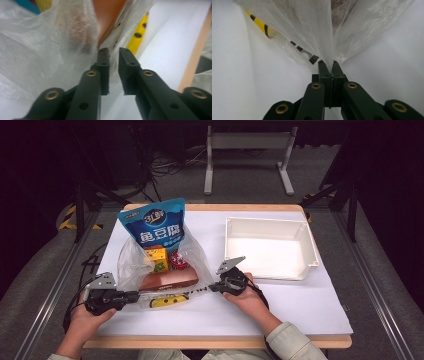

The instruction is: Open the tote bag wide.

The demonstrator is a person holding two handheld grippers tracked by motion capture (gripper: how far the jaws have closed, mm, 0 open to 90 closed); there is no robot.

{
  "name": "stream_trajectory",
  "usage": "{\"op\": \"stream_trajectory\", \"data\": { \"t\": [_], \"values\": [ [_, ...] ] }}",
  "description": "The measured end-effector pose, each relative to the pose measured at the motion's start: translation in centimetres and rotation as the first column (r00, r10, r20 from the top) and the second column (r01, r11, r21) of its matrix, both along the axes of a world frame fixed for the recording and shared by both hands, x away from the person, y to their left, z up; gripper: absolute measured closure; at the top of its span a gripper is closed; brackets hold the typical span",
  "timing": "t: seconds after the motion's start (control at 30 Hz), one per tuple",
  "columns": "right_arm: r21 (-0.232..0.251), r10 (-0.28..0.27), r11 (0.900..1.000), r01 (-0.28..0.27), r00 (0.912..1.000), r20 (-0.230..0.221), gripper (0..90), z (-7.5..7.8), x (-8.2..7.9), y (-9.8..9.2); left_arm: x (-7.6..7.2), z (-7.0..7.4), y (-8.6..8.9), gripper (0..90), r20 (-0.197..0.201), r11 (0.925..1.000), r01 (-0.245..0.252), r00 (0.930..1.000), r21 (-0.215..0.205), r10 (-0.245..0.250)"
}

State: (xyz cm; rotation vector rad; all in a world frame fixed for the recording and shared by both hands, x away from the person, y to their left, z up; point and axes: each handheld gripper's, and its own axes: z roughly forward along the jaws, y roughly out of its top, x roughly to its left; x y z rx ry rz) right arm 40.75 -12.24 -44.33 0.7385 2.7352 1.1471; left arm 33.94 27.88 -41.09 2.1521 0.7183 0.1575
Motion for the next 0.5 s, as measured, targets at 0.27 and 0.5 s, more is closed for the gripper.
{"op": "stream_trajectory", "data": {
  "t": [0.27, 0.5],
  "values": [
    [0.004, -0.001, 1.0, 0.001, 1.0, 0.0, 89.9, 0.0, 0.0, 0.0, -1.6, 2.5, -0.1, 64.2, 0.115, 0.9963, 0.023, 0.9933, -0.083, -0.013],
    [0.01, 0.001, 1.0, -0.001, 1.0, 0.0, 89.9, -0.1, 0.0, -0.1, -2.4, 4.0, 0.2, 59.5, 0.172, 0.9892, 0.004, 0.9849, -0.146, 0.021]
  ]
}}
